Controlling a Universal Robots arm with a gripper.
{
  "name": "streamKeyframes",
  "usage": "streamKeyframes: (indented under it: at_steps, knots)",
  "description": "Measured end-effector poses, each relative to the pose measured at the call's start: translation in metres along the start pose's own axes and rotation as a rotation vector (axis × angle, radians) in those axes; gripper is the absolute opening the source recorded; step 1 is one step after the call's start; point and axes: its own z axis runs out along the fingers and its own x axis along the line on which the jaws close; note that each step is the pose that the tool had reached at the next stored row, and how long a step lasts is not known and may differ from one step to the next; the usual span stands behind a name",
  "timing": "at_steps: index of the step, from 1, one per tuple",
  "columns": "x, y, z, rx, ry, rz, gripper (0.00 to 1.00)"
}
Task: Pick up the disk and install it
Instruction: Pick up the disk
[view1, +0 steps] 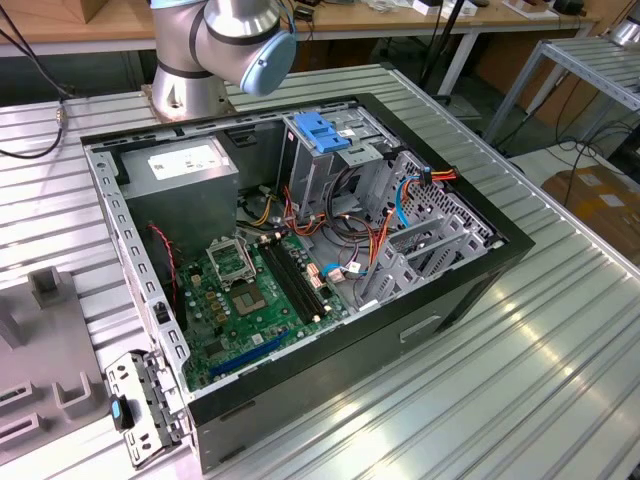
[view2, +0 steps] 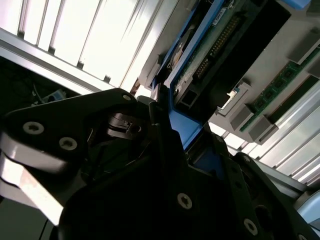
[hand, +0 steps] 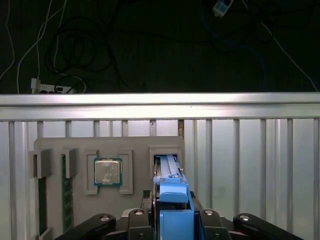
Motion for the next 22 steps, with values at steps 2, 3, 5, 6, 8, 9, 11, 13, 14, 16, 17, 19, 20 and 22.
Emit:
streamKeyframes:
  at_steps: [2, 3, 5, 6, 8, 9, 11, 13, 14, 16, 17, 19, 20, 22]
  knots:
    - [-0.0001, 0.0, -0.0036, 0.0, 0.0, 0.0, 0.37]
    - [-0.0001, 0.0001, -0.0049, 0.0, 0.0, 0.0, 0.37]
    - [-0.0001, 0.0001, -0.0083, 0.0, 0.0, 0.0, 0.37]
    - [-0.0001, 0.0001, -0.0098, 0.0, 0.0, 0.0, 0.37]
    - [-0.0002, 0.0001, -0.0126, 0.0001, 0.0, 0.0, 0.37]
    - [-0.0001, 0.0001, -0.0137, 0.0, 0.0, 0.0, 0.37]
    - [-0.0002, 0.0001, -0.0171, 0.0, 0.0, 0.0, 0.37]
    - [-0.0002, 0.0002, -0.0193, 0.0, -0.0001, 0.0, 0.37]
    - [-0.0002, 0.0002, -0.0202, 0.0, 0.0, 0.0, 0.37]
    - [-0.0003, 0.0002, -0.0225, 0.0, 0.0, 0.0, 0.37]
    - [-0.0003, 0.0002, -0.0236, -0.0001, 0.0, 0.0, 0.37]
    - [-0.0003, 0.0003, -0.0266, 0.0, 0.0, 0.0, 0.37]
    - [-0.0003, 0.0003, -0.0279, 0.0, 0.0, 0.0, 0.37]
    - [-0.0003, 0.0003, -0.0293, 0.0002, -0.0001, 0.0, 0.37]
